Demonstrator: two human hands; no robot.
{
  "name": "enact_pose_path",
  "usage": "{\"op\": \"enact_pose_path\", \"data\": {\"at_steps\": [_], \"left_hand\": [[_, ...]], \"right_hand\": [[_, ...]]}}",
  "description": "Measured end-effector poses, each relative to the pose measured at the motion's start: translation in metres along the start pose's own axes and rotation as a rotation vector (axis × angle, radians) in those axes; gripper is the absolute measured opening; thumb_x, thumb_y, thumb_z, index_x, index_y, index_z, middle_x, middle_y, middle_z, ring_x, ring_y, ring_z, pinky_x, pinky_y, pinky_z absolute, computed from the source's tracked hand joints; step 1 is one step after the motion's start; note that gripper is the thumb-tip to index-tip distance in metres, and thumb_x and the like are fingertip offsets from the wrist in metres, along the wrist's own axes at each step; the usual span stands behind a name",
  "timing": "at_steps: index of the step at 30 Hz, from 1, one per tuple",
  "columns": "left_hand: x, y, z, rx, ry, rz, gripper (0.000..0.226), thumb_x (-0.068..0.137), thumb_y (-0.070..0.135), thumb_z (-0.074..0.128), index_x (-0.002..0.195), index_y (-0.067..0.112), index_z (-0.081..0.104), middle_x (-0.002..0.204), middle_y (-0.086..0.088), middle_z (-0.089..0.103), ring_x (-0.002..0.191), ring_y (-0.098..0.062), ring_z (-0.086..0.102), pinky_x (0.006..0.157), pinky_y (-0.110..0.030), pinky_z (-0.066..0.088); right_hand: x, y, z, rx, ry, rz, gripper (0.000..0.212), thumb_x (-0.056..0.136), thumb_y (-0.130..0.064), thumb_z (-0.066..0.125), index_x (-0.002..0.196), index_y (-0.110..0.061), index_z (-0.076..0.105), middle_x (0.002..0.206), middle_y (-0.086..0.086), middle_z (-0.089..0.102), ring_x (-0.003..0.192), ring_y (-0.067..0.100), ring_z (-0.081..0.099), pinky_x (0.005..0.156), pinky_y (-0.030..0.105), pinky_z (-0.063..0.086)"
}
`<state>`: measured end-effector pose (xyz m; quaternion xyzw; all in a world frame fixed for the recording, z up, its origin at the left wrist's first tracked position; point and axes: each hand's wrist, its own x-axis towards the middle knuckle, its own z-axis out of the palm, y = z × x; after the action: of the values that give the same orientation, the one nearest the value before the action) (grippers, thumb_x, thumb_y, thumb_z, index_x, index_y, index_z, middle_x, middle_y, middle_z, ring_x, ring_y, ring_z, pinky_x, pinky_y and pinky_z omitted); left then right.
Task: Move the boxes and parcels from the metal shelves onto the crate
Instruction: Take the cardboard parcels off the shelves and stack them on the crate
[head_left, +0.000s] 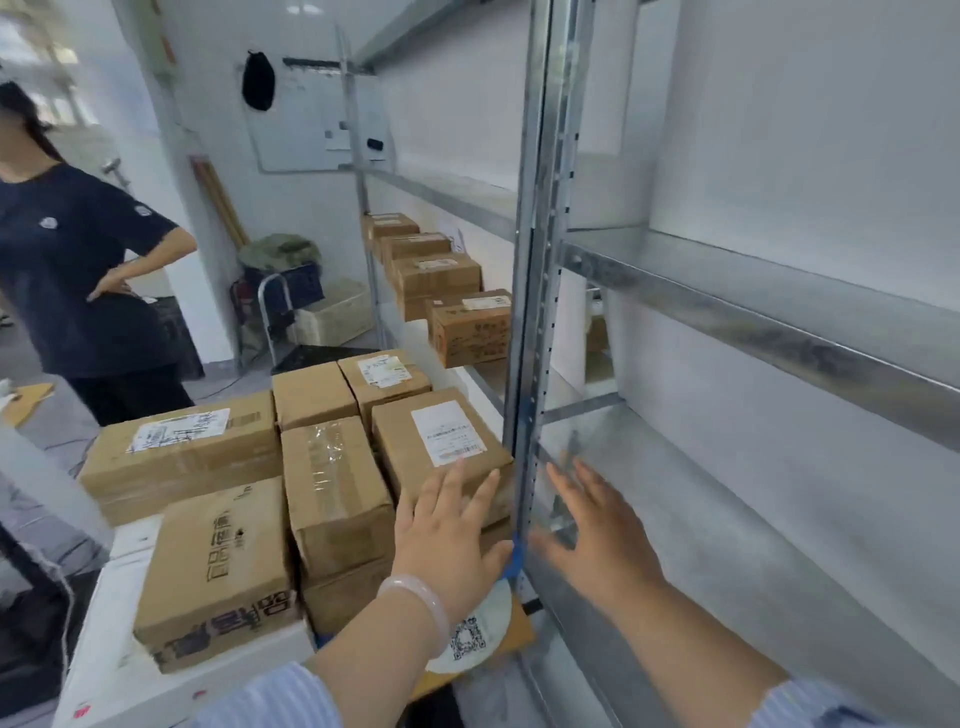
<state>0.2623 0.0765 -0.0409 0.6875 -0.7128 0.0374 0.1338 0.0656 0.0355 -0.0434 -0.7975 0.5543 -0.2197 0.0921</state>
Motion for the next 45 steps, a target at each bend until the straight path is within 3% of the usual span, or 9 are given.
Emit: {"op": "enact_pose_path", "data": {"at_steps": [4, 9, 13, 18, 24, 29, 33, 39, 45], "left_hand": [[-0.032, 0.049, 0.006, -0.003, -0.04, 0.232, 0.08, 0.086, 0.068, 0.035, 0.149, 0.042, -0.005, 0.161, -0.001, -0.008, 0.147, -0.025, -0.006, 0.114, -0.053, -0.008], [-0.09, 0.116, 0.017, -0.05, -0.136, 0.459, 0.083, 0.086, 0.065, 0.04, 0.147, 0.044, -0.012, 0.16, 0.001, -0.016, 0.146, -0.024, -0.011, 0.111, -0.053, -0.015], [-0.131, 0.183, 0.015, -0.127, -0.179, 0.644, 0.084, 0.088, 0.068, 0.036, 0.144, 0.044, -0.022, 0.158, 0.002, -0.023, 0.146, -0.025, -0.015, 0.112, -0.052, -0.013], [-0.184, 0.259, 0.008, -0.163, -0.217, 0.872, 0.085, 0.087, 0.072, 0.031, 0.129, 0.05, -0.041, 0.155, 0.004, -0.031, 0.146, -0.023, -0.018, 0.114, -0.051, -0.011], [-0.239, 0.346, -0.011, -0.226, -0.213, 1.022, 0.08, 0.087, 0.072, 0.03, 0.14, 0.049, -0.026, 0.158, 0.005, -0.024, 0.147, -0.023, -0.015, 0.113, -0.048, -0.012], [-0.305, 0.434, -0.024, -0.27, -0.267, 1.105, 0.08, 0.089, 0.068, 0.036, 0.146, 0.045, -0.015, 0.159, 0.005, -0.019, 0.147, -0.021, -0.013, 0.115, -0.049, -0.008], [-0.377, 0.505, -0.028, -0.317, -0.351, 1.156, 0.079, 0.089, 0.067, 0.035, 0.147, 0.045, -0.013, 0.16, 0.005, -0.017, 0.147, -0.02, -0.011, 0.116, -0.047, -0.005], [-0.467, 0.602, -0.03, -0.368, -0.433, 1.181, 0.073, 0.09, 0.066, 0.033, 0.147, 0.047, -0.009, 0.16, 0.006, -0.014, 0.147, -0.02, -0.009, 0.116, -0.047, -0.002], [-0.52, 0.649, -0.024, -0.392, -0.532, 1.175, 0.077, 0.088, 0.064, 0.04, 0.146, 0.049, -0.008, 0.161, 0.005, -0.008, 0.147, -0.018, -0.007, 0.116, -0.046, 0.002]], "right_hand": [[-0.091, 0.006, -0.007, -0.218, 0.006, 0.178, 0.095, 0.074, -0.084, 0.039, 0.152, -0.042, 0.003, 0.163, -0.002, -0.001, 0.148, 0.018, 0.0, 0.117, 0.043, 0.001], [-0.212, 0.018, -0.025, -0.343, 0.004, 0.417, 0.101, 0.065, -0.086, 0.021, 0.151, -0.041, -0.005, 0.161, -0.003, -0.015, 0.148, 0.022, -0.009, 0.116, 0.044, -0.007], [-0.294, 0.03, -0.062, -0.429, 0.045, 0.584, 0.097, 0.075, -0.081, 0.035, 0.147, -0.043, -0.017, 0.16, -0.002, -0.02, 0.147, 0.023, -0.015, 0.116, 0.045, -0.008], [-0.386, 0.037, -0.107, -0.465, 0.127, 0.761, 0.093, 0.082, -0.076, 0.038, 0.146, -0.043, -0.021, 0.158, -0.002, -0.023, 0.147, 0.024, -0.015, 0.116, 0.044, -0.009], [-0.482, 0.054, -0.148, -0.478, 0.154, 0.913, 0.095, 0.08, -0.078, 0.038, 0.143, -0.044, -0.025, 0.157, -0.003, -0.027, 0.147, 0.022, -0.018, 0.117, 0.044, -0.01], [-0.58, 0.079, -0.186, -0.501, 0.2, 1.028, 0.092, 0.08, -0.079, 0.034, 0.148, -0.043, -0.017, 0.159, -0.003, -0.022, 0.146, 0.02, -0.019, 0.114, 0.042, -0.014], [-0.675, 0.099, -0.23, -0.498, 0.236, 1.129, 0.093, 0.08, -0.077, 0.035, 0.152, -0.038, -0.008, 0.162, -0.002, -0.012, 0.148, 0.019, -0.013, 0.116, 0.041, -0.009], [-0.784, 0.134, -0.276, -0.446, 0.303, 1.242, 0.08, 0.091, -0.063, 0.034, 0.153, -0.033, -0.008, 0.162, -0.001, -0.011, 0.147, 0.018, -0.013, 0.118, 0.039, -0.006], [-0.848, 0.157, -0.294, -0.402, 0.287, 1.292, 0.073, 0.093, -0.052, 0.033, 0.153, -0.035, -0.006, 0.162, -0.003, -0.012, 0.147, 0.016, -0.012, 0.118, 0.038, -0.008]]}}
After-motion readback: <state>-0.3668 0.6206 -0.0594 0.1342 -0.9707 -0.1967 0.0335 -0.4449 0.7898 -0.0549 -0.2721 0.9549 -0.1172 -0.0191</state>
